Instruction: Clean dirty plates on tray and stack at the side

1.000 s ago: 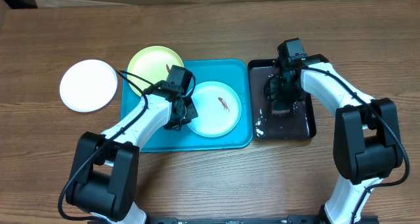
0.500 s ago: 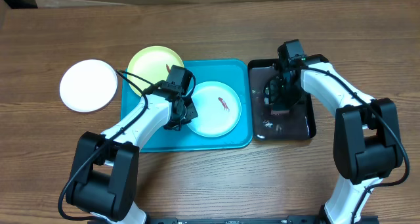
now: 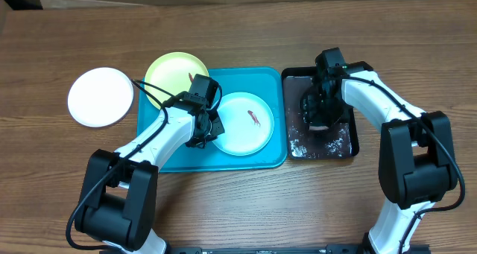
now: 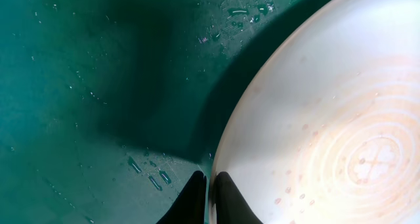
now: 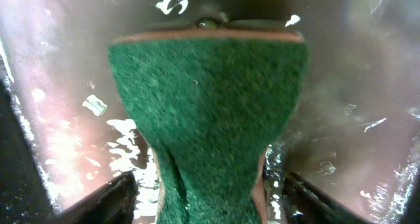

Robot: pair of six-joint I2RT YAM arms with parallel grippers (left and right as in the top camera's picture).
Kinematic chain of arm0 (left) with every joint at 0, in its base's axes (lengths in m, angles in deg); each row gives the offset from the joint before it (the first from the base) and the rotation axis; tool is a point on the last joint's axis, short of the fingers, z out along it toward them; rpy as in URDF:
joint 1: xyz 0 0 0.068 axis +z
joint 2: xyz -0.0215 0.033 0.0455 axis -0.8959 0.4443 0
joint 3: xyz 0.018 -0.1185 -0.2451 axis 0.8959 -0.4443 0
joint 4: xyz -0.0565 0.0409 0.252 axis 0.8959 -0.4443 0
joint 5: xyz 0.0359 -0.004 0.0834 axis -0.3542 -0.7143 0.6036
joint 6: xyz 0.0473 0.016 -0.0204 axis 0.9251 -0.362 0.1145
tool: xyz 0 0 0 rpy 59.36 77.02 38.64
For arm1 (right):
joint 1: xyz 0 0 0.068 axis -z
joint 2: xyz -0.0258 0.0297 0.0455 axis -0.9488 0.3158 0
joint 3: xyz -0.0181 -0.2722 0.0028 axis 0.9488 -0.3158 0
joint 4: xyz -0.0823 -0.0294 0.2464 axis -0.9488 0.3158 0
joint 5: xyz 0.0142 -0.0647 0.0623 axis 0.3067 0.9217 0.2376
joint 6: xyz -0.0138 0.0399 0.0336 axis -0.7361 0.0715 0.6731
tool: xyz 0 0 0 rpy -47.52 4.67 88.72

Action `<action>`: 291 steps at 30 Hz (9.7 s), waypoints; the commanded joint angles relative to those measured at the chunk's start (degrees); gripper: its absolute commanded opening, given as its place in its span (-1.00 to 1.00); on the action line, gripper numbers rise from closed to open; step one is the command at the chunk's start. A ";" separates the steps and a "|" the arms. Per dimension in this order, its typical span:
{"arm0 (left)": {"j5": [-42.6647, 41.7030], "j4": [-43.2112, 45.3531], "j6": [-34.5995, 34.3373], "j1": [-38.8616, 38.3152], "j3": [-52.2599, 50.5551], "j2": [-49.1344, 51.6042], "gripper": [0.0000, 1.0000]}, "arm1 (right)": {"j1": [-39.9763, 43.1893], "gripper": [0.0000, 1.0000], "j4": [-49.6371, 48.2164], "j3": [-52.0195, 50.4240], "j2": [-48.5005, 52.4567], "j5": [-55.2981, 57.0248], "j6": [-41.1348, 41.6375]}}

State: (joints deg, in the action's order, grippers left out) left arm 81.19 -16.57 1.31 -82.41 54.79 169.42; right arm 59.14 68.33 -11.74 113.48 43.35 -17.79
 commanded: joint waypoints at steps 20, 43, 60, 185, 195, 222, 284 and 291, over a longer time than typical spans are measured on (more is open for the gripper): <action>0.96 -0.15 0.85 -0.42 -0.70 -1.22 -0.79 | 0.20 -0.14 -4.83 0.15 0.48 -0.24 -0.04; 1.44 0.11 0.85 -0.42 -0.70 -1.22 -0.83 | 0.20 -0.93 13.99 13.66 -4.90 0.11 -1.75; 0.61 -0.17 1.11 -0.42 -0.70 -1.22 -0.92 | -0.81 -0.93 17.16 11.06 -4.79 -2.40 -1.29; -0.50 0.57 1.51 -0.42 -0.70 -1.22 -0.90 | -2.32 -0.93 7.58 13.81 -2.12 -32.61 -10.75; -0.55 0.55 1.49 -0.42 -0.70 -1.22 -0.87 | 2.03 -0.93 6.73 10.56 -1.95 -4.63 -4.61; -0.35 2.45 1.25 -0.42 -3.45 -1.22 -0.60 | 11.08 0.39 7.06 16.63 -2.01 -0.24 3.87; 43.98 -3.10 25.27 -30.01 32.22 -1.42 -0.92 | 20.55 1.00 7.32 16.52 -1.99 -0.24 3.87; 67.84 -0.98 32.46 -41.31 32.22 -1.42 -0.92 | 20.55 1.00 7.32 16.52 -1.99 -0.24 3.87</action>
State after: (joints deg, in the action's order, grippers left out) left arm 131.59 -18.95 28.41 -120.20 85.35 168.56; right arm 79.47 75.85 4.19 112.38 42.72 -14.34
